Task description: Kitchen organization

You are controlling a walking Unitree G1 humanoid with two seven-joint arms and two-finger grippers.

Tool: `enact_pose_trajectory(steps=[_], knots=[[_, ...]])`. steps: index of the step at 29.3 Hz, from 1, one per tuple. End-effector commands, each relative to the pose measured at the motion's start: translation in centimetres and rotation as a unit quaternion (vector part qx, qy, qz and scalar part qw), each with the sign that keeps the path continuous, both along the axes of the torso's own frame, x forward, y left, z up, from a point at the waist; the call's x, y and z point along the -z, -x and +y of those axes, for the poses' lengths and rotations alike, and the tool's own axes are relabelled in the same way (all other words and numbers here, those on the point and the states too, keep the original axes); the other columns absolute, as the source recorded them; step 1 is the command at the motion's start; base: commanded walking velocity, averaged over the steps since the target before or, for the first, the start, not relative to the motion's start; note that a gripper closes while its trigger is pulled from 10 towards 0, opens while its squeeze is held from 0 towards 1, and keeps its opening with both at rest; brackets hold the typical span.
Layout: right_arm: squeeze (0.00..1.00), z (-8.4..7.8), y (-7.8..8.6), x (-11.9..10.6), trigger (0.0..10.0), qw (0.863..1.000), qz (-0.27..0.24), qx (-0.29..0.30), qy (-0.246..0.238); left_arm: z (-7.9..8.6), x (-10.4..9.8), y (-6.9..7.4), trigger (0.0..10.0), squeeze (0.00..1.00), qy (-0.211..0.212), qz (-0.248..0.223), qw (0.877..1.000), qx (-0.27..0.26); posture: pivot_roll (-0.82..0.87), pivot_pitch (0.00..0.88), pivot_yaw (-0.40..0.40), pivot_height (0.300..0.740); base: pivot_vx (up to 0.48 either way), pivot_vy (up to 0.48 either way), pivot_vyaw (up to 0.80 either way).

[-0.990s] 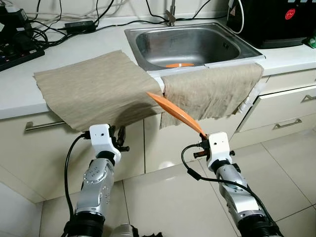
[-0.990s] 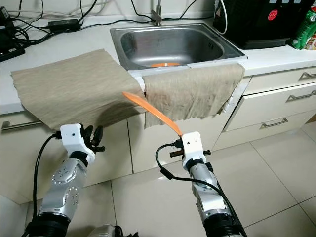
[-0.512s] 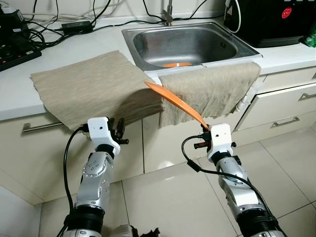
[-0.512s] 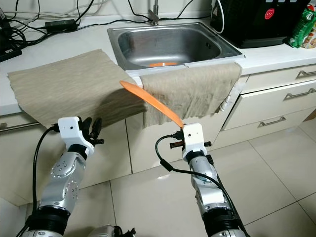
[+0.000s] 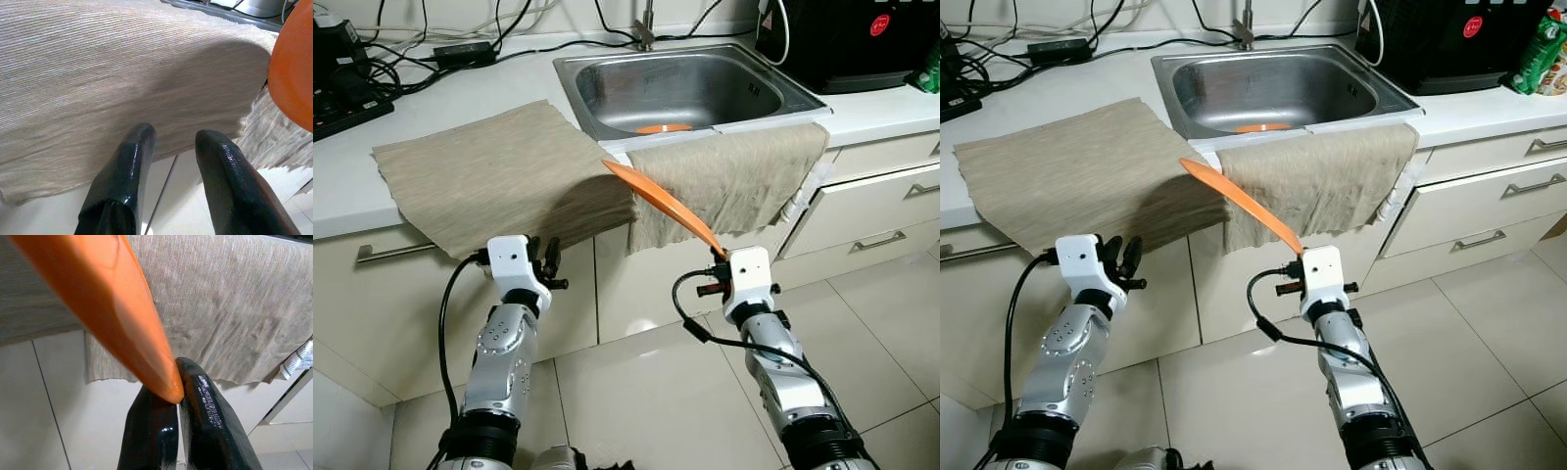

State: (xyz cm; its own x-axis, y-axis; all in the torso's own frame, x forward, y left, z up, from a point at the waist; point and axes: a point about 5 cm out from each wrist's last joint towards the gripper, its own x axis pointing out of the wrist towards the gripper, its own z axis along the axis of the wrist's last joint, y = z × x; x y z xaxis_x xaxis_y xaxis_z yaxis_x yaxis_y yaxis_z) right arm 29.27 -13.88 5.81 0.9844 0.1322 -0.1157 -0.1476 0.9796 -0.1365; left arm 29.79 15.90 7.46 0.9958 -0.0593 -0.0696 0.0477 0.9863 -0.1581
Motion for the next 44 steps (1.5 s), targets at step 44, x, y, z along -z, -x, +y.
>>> enact_pose_trajectory(steps=[44], knots=[[0.00,0.06,-0.31,-0.46,0.0,1.000,-0.015,-0.007,0.000,-0.61,0.56,-0.09,10.0,0.00,-0.005,0.017,1.000,0.024,0.02,0.000,0.023,0.740,0.000,0.000,0.00]])
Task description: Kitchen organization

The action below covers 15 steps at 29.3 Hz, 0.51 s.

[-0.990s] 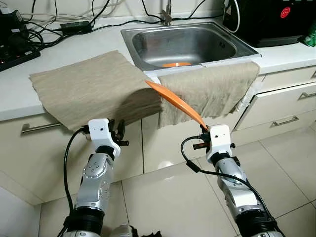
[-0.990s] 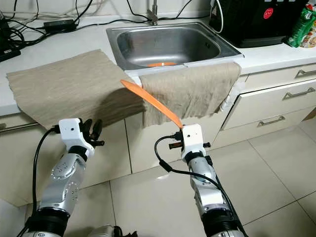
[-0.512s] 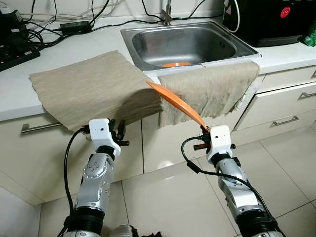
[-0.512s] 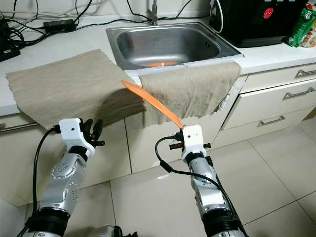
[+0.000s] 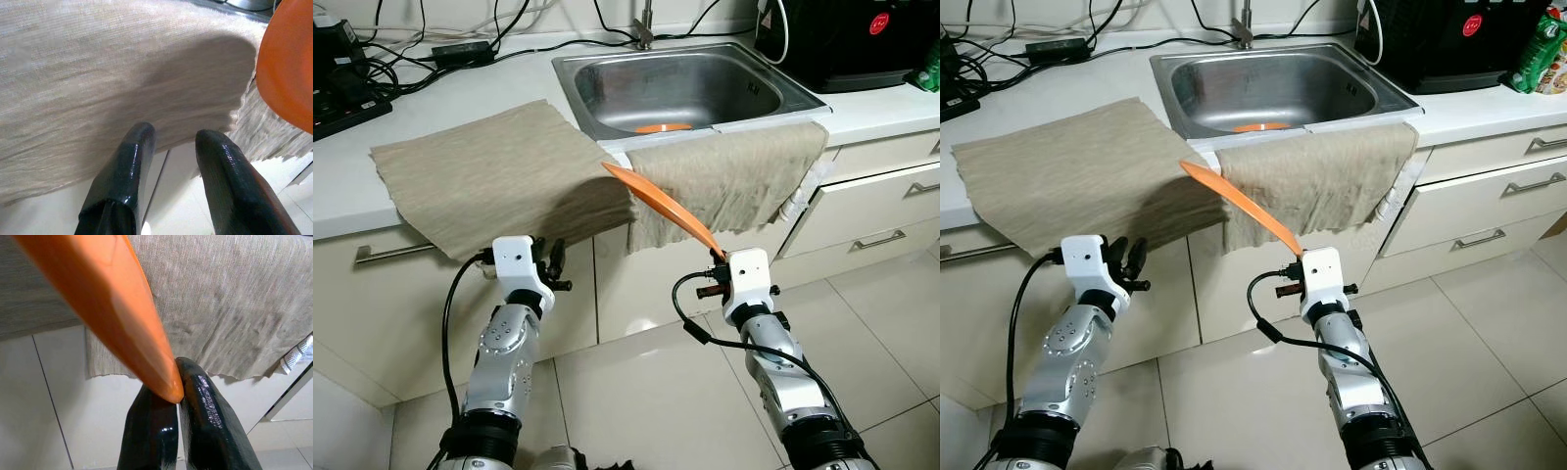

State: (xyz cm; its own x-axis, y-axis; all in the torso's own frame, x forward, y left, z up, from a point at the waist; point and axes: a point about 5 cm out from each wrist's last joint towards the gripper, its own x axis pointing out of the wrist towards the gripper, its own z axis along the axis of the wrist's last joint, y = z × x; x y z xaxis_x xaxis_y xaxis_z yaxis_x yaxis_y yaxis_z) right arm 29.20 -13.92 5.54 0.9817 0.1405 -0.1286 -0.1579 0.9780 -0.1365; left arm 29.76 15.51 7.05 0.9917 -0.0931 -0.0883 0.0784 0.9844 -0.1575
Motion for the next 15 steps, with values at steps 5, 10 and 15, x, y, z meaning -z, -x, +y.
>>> enact_pose_trajectory(steps=[5,10,15], knots=[[0.00,0.1,-0.3,-0.6,0.0,1.000,-0.019,-0.003,-0.001,-0.3,0.3,-0.1,10.0,0.00,-0.005,0.011,1.000,0.008,0.02,0.000,0.023,0.740,0.000,0.000,0.00],[0.00,-0.4,-0.1,0.6,0.0,1.000,0.008,0.008,-0.003,-0.4,0.7,0.1,10.0,0.00,-0.009,0.021,1.000,0.013,0.02,0.000,0.024,0.740,0.000,0.000,0.00],[0.00,-0.8,0.4,2.1,0.0,0.999,0.047,0.016,-0.004,-0.3,1.8,0.3,10.0,0.00,-0.014,0.044,0.999,0.016,0.02,0.000,0.024,0.740,0.000,0.000,0.00]])
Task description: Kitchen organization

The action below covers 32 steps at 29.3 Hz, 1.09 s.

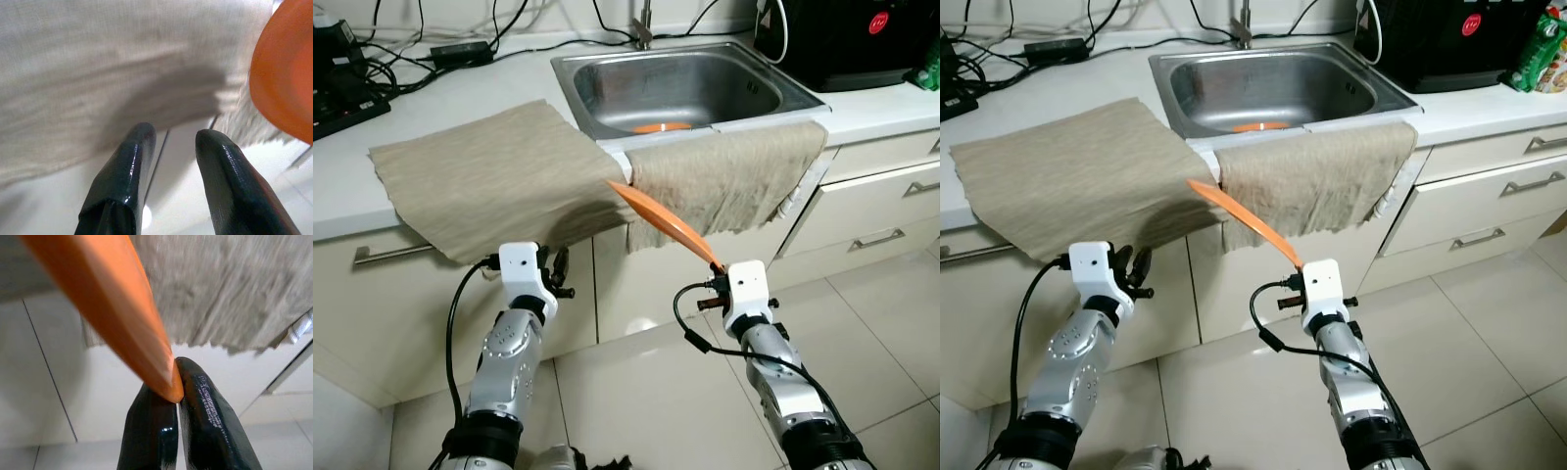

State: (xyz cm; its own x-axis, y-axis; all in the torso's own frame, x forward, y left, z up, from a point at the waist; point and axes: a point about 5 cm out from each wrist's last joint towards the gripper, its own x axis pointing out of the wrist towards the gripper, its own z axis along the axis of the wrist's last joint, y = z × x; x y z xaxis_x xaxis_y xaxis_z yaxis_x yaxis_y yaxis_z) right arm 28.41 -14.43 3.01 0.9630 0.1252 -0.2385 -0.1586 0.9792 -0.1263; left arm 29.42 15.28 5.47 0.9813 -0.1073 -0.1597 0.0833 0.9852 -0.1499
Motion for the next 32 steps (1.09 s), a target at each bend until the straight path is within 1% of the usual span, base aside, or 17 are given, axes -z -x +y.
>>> enact_pose_trajectory(steps=[1,3,5,10,12,15,16,18,20,21,23,26,27,28,29,31,32], knots=[[0.00,-0.5,-0.3,-0.1,0.0,1.000,-0.001,0.012,-0.006,0.0,0.6,0.1,10.0,0.00,-0.007,0.014,1.000,0.008,0.02,0.000,0.024,0.740,0.000,0.000,0.00],[0.00,-0.7,0.1,1.0,0.0,1.000,0.022,0.010,0.004,0.0,1.6,0.3,10.0,0.00,-0.011,0.035,0.999,0.010,0.01,0.000,0.031,0.740,0.000,0.000,0.00],[0.00,-1.0,0.7,2.5,0.0,0.998,0.055,0.005,0.029,-0.1,3.4,0.9,10.0,0.00,-0.027,0.073,0.997,0.015,0.01,0.000,0.035,0.740,0.000,0.000,0.00],[0.00,-1.9,1.4,3.9,0.0,0.995,0.088,0.010,0.049,0.4,5.4,2.0,10.0,0.00,-0.045,0.115,0.992,0.014,0.01,0.000,0.037,0.740,0.000,0.000,0.00],[0.00,-2.2,1.5,4.0,0.0,0.994,0.094,0.014,0.051,0.6,5.8,2.2,10.0,0.00,-0.047,0.122,0.991,0.013,0.01,0.000,0.037,0.740,0.000,0.000,0.00],[0.00,-2.5,1.8,4.5,0.0,0.992,0.107,0.015,0.059,0.8,6.7,2.9,10.0,0.00,-0.060,0.144,0.987,0.019,0.01,0.000,0.037,0.740,0.000,0.000,0.00],[0.00,-2.8,2.2,5.0,0.0,0.991,0.118,0.016,0.067,1.1,7.3,3.2,10.0,0.00,-0.065,0.158,0.985,0.013,0.01,0.000,0.038,0.740,0.000,0.000,0.00],[0.00,-3.0,2.2,5.0,0.0,0.991,0.117,0.021,0.066,1.3,7.5,3.3,10.0,0.00,-0.066,0.158,0.985,0.003,0.01,0.000,0.038,0.740,0.000,0.000,0.00],[0.00,-2.9,2.0,4.8,0.0,0.992,0.109,0.021,0.063,1.4,7.3,3.2,10.0,0.00,-0.063,0.150,0.987,-0.001,0.01,0.000,0.038,0.740,0.000,0.000,0.00],[0.00,-2.6,1.4,4.0,0.0,0.995,0.080,0.016,0.057,1.5,6.4,2.6,10.0,0.00,-0.059,0.120,0.991,-0.006,0.01,0.000,0.036,0.740,0.000,0.000,0.00],[0.00,-2.1,0.8,2.6,0.0,0.998,0.033,0.006,0.053,1.6,5.1,1.9,10.0,0.00,-0.049,0.080,0.996,-0.009,0.01,0.000,0.029,0.740,0.000,0.000,0.00],[0.00,-1.7,0.7,0.8,0.0,0.999,-0.021,0.001,0.044,1.6,2.9,1.1,10.0,0.00,-0.034,0.021,0.999,-0.013,0.01,0.000,0.026,0.740,0.000,0.000,0.00],[0.00,-1.7,0.8,0.5,0.0,0.999,-0.027,0.001,0.042,1.6,2.5,1.0,10.0,0.00,-0.032,0.012,0.999,-0.013,0.01,0.000,0.026,0.740,0.000,0.000,0.00],[0.00,-1.5,0.9,0.1,0.0,0.998,-0.040,-0.003,0.042,1.4,1.6,0.8,10.0,0.00,-0.028,-0.006,0.999,-0.014,0.02,0.000,0.023,0.740,0.000,0.000,0.00],[0.00,-1.5,0.9,0.1,0.0,0.998,-0.040,-0.003,0.042,1.4,1.6,0.8,10.0,0.00,-0.028,-0.006,0.999,-0.014,0.02,0.000,0.023,0.740,0.000,0.000,0.00],[0.00,-1.3,0.8,-1.4,0.0,0.997,-0.075,-0.003,0.034,0.7,-1.0,-0.1,10.0,0.00,-0.017,-0.054,0.998,-0.013,0.02,0.000,0.018,0.740,0.000,0.000,0.00],[0.00,-1.2,0.8,-1.9,0.0,0.996,-0.085,-0.003,0.032,0.5,-1.9,-0.3,10.0,0.00,-0.014,-0.069,0.997,-0.012,0.02,0.000,0.018,0.740,0.000,0.000,0.00]])
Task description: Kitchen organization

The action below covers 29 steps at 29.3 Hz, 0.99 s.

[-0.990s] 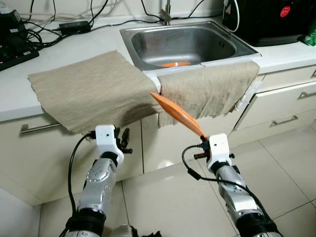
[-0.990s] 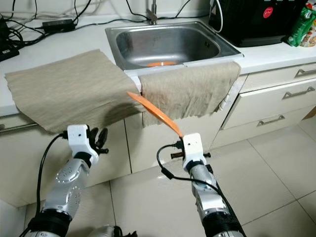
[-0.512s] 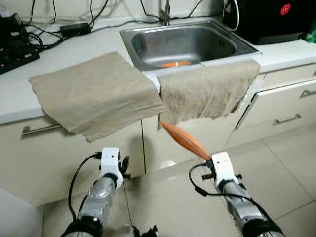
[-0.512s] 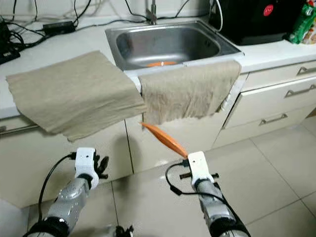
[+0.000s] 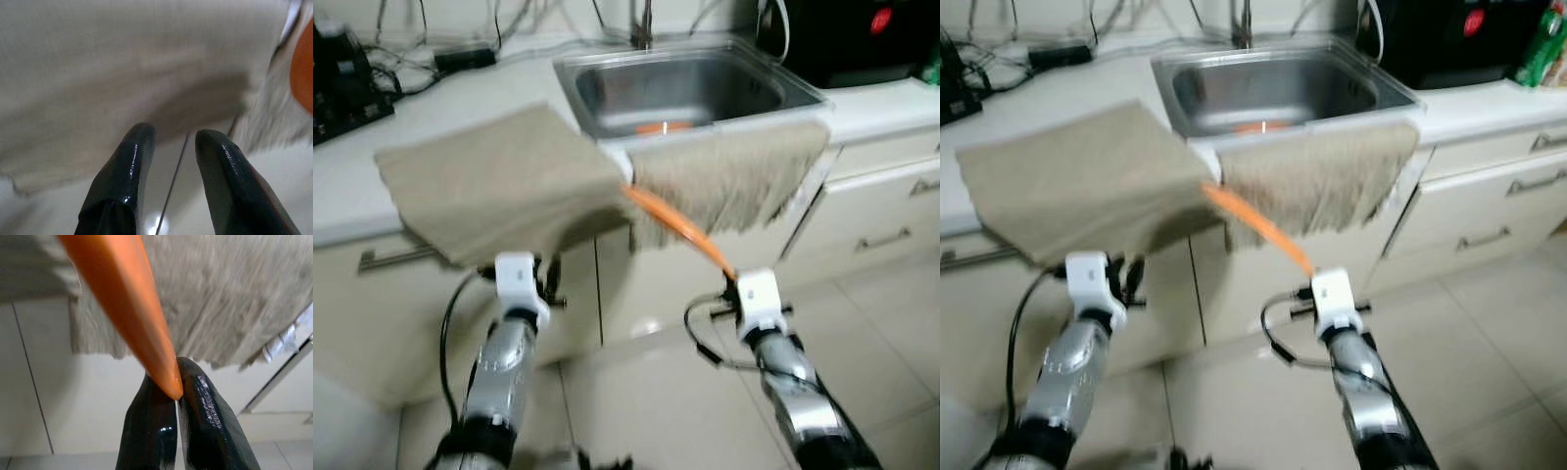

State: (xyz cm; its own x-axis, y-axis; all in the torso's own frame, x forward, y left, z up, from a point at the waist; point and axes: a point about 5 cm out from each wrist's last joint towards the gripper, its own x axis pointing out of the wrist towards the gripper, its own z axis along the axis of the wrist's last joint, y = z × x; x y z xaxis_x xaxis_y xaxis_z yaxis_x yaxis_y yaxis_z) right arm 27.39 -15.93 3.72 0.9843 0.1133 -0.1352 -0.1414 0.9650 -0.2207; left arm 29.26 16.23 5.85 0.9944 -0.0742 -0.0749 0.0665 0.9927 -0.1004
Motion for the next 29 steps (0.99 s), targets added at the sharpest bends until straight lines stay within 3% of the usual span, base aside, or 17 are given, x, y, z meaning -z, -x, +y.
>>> enact_pose_trajectory(steps=[1,9,14,23,29], knots=[[0.00,0.4,-0.5,-2.1,0.0,0.999,-0.045,-0.003,-0.011,-0.9,-2.7,-0.8,10.0,0.00,0.011,-0.046,0.999,0.010,0.02,0.000,0.018,0.740,0.000,0.000,0.00],[0.00,0.6,-2.4,-7.3,0.0,0.991,-0.126,0.022,-0.037,-2.3,-7.4,-1.8,10.0,0.00,0.011,-0.106,0.994,0.034,0.02,0.000,0.028,0.740,0.000,0.000,0.00],[0.00,0.5,-3.0,-11.5,0.0,0.977,-0.209,0.036,-0.035,-2.4,-8.1,-1.7,10.0,0.00,0.012,-0.112,0.993,0.037,0.01,0.000,0.034,0.740,0.000,0.000,0.00],[0.00,0.4,-3.3,-11.3,0.0,0.980,-0.189,0.048,-0.037,-2.8,-9.1,-2.3,10.0,0.00,0.000,-0.113,0.992,0.051,0.01,0.000,0.044,0.740,0.000,0.000,0.00],[0.00,1.0,-3.0,-10.8,0.0,0.982,-0.180,0.039,-0.035,-3.1,-10.6,-2.5,10.0,0.00,-0.003,-0.141,0.988,0.062,0.01,0.000,0.047,0.740,0.055,0.000,0.00]])
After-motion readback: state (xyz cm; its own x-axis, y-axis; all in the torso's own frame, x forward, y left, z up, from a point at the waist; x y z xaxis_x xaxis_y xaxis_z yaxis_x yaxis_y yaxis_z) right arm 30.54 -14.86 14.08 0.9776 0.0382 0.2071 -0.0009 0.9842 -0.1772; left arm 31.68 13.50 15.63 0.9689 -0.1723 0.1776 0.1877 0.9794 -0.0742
